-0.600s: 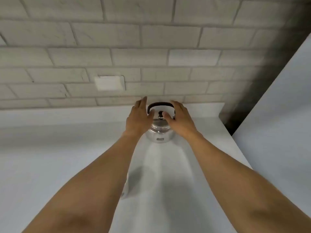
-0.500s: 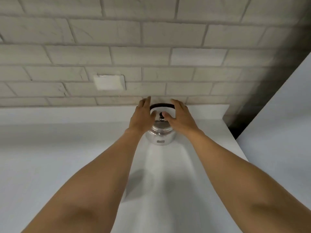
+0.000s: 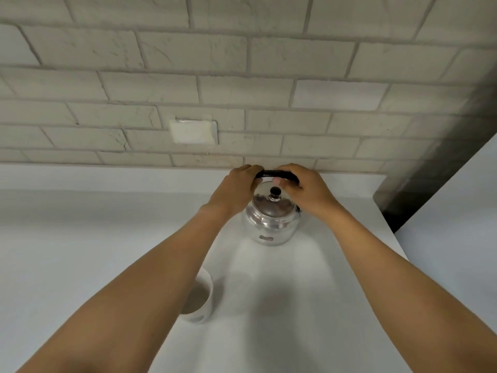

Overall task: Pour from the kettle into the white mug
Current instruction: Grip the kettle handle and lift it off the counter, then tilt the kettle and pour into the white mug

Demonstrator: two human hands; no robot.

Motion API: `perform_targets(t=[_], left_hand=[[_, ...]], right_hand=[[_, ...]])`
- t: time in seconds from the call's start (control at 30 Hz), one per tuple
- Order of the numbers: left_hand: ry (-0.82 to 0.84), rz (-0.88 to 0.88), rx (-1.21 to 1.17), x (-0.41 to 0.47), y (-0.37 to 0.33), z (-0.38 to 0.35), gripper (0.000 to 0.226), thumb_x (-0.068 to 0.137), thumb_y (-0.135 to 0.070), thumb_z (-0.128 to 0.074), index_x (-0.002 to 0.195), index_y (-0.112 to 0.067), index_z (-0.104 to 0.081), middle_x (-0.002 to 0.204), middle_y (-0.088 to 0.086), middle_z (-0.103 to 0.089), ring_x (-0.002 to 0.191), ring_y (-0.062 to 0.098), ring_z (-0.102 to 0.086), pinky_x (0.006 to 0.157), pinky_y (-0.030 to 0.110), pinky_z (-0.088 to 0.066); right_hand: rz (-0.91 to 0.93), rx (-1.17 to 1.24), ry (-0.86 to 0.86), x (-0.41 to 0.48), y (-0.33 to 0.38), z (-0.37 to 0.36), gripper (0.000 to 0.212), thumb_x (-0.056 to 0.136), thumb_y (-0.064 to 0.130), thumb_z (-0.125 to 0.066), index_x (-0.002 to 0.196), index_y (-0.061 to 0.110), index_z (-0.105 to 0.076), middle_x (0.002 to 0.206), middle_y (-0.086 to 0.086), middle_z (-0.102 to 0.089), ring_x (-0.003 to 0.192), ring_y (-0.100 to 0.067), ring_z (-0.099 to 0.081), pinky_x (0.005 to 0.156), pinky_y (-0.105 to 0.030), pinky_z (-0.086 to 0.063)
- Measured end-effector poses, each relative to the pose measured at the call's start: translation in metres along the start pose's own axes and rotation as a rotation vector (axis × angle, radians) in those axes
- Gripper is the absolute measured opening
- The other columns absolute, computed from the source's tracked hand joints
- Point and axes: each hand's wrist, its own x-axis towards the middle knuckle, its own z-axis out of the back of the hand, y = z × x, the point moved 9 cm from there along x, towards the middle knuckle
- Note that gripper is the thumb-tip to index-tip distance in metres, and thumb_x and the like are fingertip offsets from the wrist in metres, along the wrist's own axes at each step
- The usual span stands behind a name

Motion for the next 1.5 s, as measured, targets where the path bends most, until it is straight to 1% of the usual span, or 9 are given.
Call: perform_targets(t=[0.1, 0.23, 0.37, 0.47, 0.63, 0.8, 1.0, 1.37, 1.5], left_hand=[[-0.003, -0.03, -0.039, -0.027, -0.02, 0.02, 0.031, 0.111, -0.017, -0.051, 0.139, -0.012, -0.063, 0.123, 0.011, -0.069, 0.108, 0.033, -0.067, 0.088, 0.036, -0.051], [-0.15, -0.11, -0.025, -0.08, -0.041, 0.051, 0.043, 0.108, -0.019, -0.056, 0.151, -0.015, -0.054, 0.144, 0.011, -0.06, 0.125, 0.032, -0.063, 0.098, 0.039, -0.053], [-0.371, -0.244, 0.133, -0.154, -0.058, 0.064, 0.036, 0.101, -0.027, -0.066, 0.136, -0.019, -0.065, 0.13, 0.009, -0.063, 0.114, 0.031, -0.063, 0.066, 0.037, -0.058], [-0.347, -0.263, 0.131, -0.191, -0.067, 0.042, 0.036, 0.099, -0.033, -0.067, 0.133, -0.022, -0.068, 0.131, 0.006, -0.065, 0.11, 0.032, -0.065, 0.061, 0.036, -0.059], [-0.172, -0.162, 0.093, -0.216, -0.072, -0.004, 0.063, 0.101, -0.045, -0.062, 0.158, -0.024, -0.048, 0.163, 0.011, -0.048, 0.138, 0.041, -0.055, 0.094, 0.05, -0.06], [-0.021, -0.075, -0.004, -0.227, -0.07, -0.031, 0.075, 0.108, -0.05, -0.051, 0.169, -0.019, -0.019, 0.178, 0.007, -0.019, 0.164, 0.034, -0.019, 0.128, 0.051, -0.031], [0.04, 0.015, -0.115, -0.243, -0.065, -0.045, 0.085, 0.105, -0.058, -0.048, 0.17, -0.018, -0.011, 0.18, -0.001, -0.008, 0.167, 0.025, -0.004, 0.13, 0.042, -0.026], [-0.079, 0.083, -0.292, -0.258, -0.062, -0.034, 0.081, 0.105, -0.061, -0.043, 0.17, -0.028, -0.007, 0.18, -0.011, -0.006, 0.167, 0.012, -0.004, 0.129, 0.028, -0.016], [-0.127, 0.135, -0.346, -0.262, -0.058, -0.028, 0.081, 0.105, -0.063, -0.042, 0.171, -0.027, -0.012, 0.179, -0.013, -0.011, 0.166, 0.007, -0.006, 0.126, 0.02, -0.012]], right_hand=[[-0.035, 0.138, -0.105, -0.019, 0.024, 0.018, 0.019, 0.092, 0.039, -0.076, 0.11, 0.034, -0.075, 0.099, 0.03, -0.074, 0.094, 0.014, -0.066, 0.078, -0.001, -0.044], [-0.001, 0.21, -0.171, -0.048, 0.061, 0.031, 0.015, 0.089, 0.041, -0.078, 0.103, 0.036, -0.079, 0.098, 0.031, -0.075, 0.094, 0.01, -0.069, 0.082, -0.005, -0.048], [0.005, 0.231, -0.233, -0.078, 0.082, 0.042, 0.019, 0.088, 0.04, -0.079, 0.104, 0.031, -0.081, 0.098, 0.025, -0.078, 0.093, 0.007, -0.071, 0.081, -0.006, -0.048], [0.023, 0.209, -0.238, -0.099, 0.096, 0.047, 0.021, 0.088, 0.042, -0.079, 0.105, 0.031, -0.081, 0.099, 0.024, -0.078, 0.095, 0.007, -0.071, 0.081, -0.006, -0.05], [0.023, 0.154, -0.197, -0.129, 0.108, 0.043, 0.023, 0.089, 0.046, -0.076, 0.106, 0.032, -0.081, 0.101, 0.024, -0.077, 0.099, 0.004, -0.072, 0.086, -0.009, -0.051], [0.044, 0.11, -0.157, -0.153, 0.119, 0.035, 0.022, 0.09, 0.046, -0.075, 0.106, 0.032, -0.081, 0.103, 0.026, -0.076, 0.1, 0.006, -0.071, 0.085, -0.007, -0.05], [0.046, 0.064, -0.115, -0.161, 0.13, 0.033, 0.024, 0.088, 0.048, -0.077, 0.107, 0.033, -0.081, 0.103, 0.025, -0.077, 0.1, 0.008, -0.071, 0.088, -0.009, -0.051], [0.129, -0.062, 0.035, -0.151, 0.179, 0.022, 0.029, 0.088, 0.046, -0.077, 0.113, 0.031, -0.081, 0.108, 0.019, -0.078, 0.103, 0.008, -0.068, 0.09, -0.009, -0.05], [0.181, -0.154, 0.115, -0.143, 0.2, 0.011, 0.033, 0.089, 0.05, -0.074, 0.116, 0.03, -0.079, 0.111, 0.016, -0.078, 0.102, -0.001, -0.071, 0.092, -0.027, -0.056]])
